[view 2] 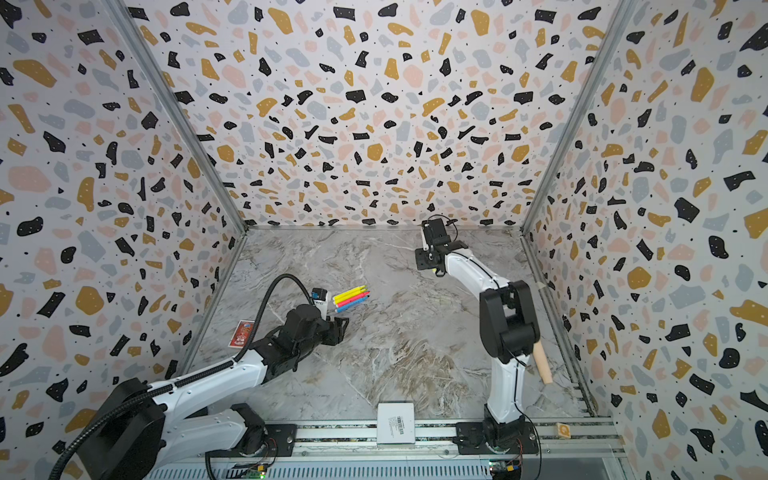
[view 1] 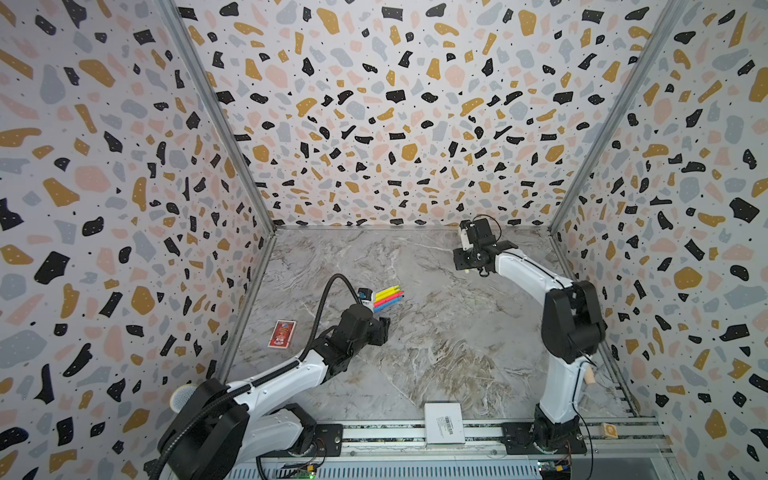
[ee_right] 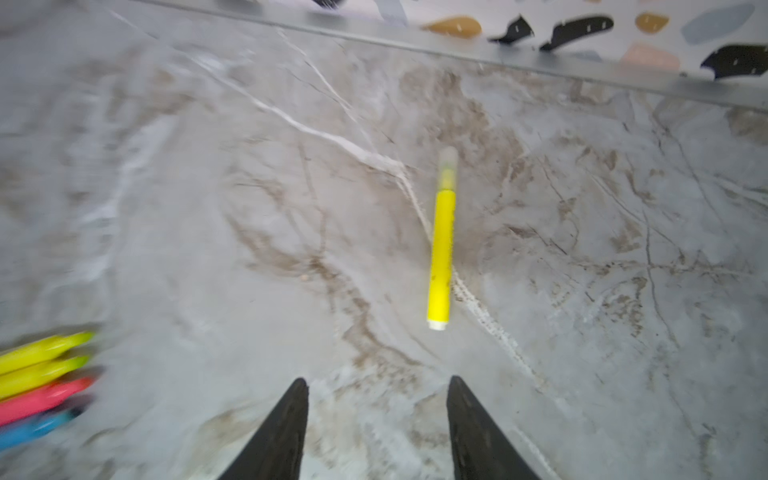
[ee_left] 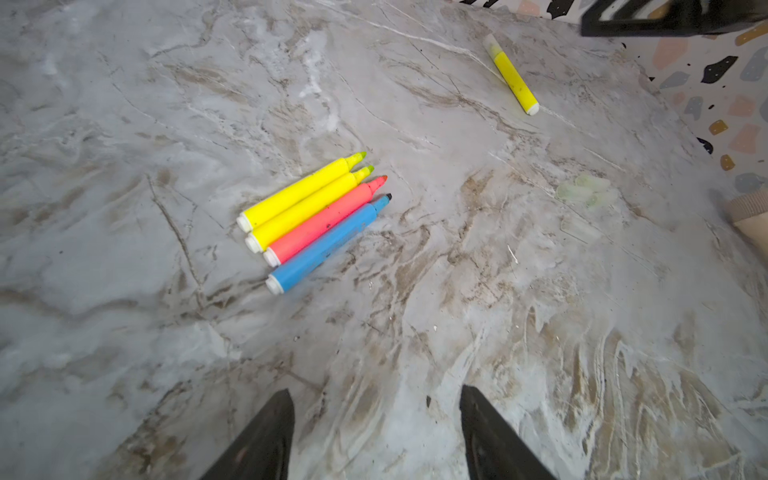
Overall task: Insert the pens into the pen caps
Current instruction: 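Lower the left gripper over the blue pen while the right gripper returns toward center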
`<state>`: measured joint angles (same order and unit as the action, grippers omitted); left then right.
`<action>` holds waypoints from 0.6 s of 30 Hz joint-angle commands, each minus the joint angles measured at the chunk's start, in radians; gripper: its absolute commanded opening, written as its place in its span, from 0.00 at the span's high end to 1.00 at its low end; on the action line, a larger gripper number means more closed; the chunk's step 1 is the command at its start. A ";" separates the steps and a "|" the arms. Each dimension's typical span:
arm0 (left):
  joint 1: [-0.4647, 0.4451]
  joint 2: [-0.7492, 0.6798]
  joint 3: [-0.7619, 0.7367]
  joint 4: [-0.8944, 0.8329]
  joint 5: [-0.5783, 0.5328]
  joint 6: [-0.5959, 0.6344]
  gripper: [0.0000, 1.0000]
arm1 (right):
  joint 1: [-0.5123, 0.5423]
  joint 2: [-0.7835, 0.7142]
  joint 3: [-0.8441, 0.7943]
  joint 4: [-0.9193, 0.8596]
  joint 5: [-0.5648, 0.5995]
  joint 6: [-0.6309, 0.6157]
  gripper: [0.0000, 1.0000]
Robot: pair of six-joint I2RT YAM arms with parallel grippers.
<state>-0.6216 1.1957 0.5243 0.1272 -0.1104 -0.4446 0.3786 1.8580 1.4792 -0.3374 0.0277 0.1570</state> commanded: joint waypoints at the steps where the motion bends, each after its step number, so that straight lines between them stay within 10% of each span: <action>1: 0.040 0.072 0.085 -0.005 0.049 0.070 0.36 | 0.018 -0.177 -0.197 0.150 -0.190 0.001 0.40; 18: 0.105 0.440 0.313 -0.054 0.121 0.194 0.40 | 0.026 -0.744 -0.887 0.451 -0.464 0.107 0.31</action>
<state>-0.5236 1.6241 0.8043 0.0780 0.0017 -0.2871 0.4053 1.1477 0.6155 0.0628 -0.4061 0.2386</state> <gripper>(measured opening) 0.599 0.693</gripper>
